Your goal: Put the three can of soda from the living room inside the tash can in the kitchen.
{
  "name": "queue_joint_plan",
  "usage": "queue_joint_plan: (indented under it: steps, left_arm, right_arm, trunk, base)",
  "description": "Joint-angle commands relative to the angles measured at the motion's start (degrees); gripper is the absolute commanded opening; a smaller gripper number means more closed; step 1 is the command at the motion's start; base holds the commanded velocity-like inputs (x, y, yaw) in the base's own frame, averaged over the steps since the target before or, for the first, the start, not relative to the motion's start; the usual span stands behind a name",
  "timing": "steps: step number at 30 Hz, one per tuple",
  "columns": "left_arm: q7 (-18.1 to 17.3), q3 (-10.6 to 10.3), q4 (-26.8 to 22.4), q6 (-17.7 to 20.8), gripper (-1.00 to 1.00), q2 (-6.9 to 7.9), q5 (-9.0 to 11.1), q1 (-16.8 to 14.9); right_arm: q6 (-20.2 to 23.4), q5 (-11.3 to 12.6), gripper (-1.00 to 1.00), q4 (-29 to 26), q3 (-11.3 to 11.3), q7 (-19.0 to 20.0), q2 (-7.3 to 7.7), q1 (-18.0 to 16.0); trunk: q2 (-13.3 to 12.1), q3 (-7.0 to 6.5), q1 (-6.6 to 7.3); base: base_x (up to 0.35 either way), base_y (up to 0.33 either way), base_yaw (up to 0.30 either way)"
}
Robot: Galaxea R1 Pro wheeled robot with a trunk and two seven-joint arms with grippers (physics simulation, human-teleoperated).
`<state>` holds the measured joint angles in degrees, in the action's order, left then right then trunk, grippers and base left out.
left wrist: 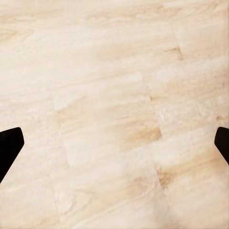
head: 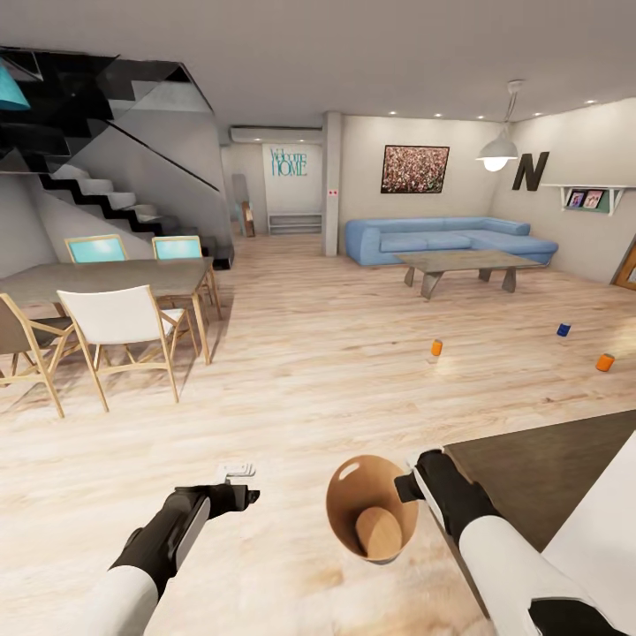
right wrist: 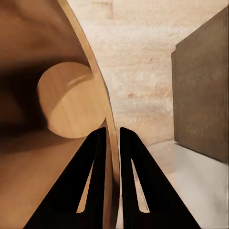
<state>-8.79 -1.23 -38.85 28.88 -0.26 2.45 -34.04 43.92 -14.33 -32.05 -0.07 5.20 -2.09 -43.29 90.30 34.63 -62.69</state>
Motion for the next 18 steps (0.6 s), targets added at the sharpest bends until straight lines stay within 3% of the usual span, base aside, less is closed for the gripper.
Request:
queue_joint_plan:
  steps: [1, 12, 18]
  left_arm:
    - [0.0, 0.0, 0.0, 0.0, 1.0, 0.0, 0.0, 0.0]
    - [0.0, 0.0, 0.0, 0.0, 1.0, 0.0, 0.0, 0.0]
    - [-0.2, 1.0, 0.8, -0.2, 1.0, 1.2, 0.5, 1.6]
  right_arm:
    - [0.0, 0.3, -1.0, -0.2, 0.0, 0.2, -0.01, 0.0]
    - [0.0, -1.8, -1.0, -0.1, 0.0, 0.2, -0.01, 0.1]
    - [0.0, -3.1, -1.0, 0.2, 0.8, 0.0, -1.85, 0.9]
  trunk:
    - [0.0, 0.0, 0.0]
    - [0.0, 0.0, 0.0]
    - [0.0, 0.0, 0.0]
  base:
    - [0.0, 0.0, 0.0]
    - [0.002, 0.001, 0.0]
    - [0.223, 0.082, 0.0]
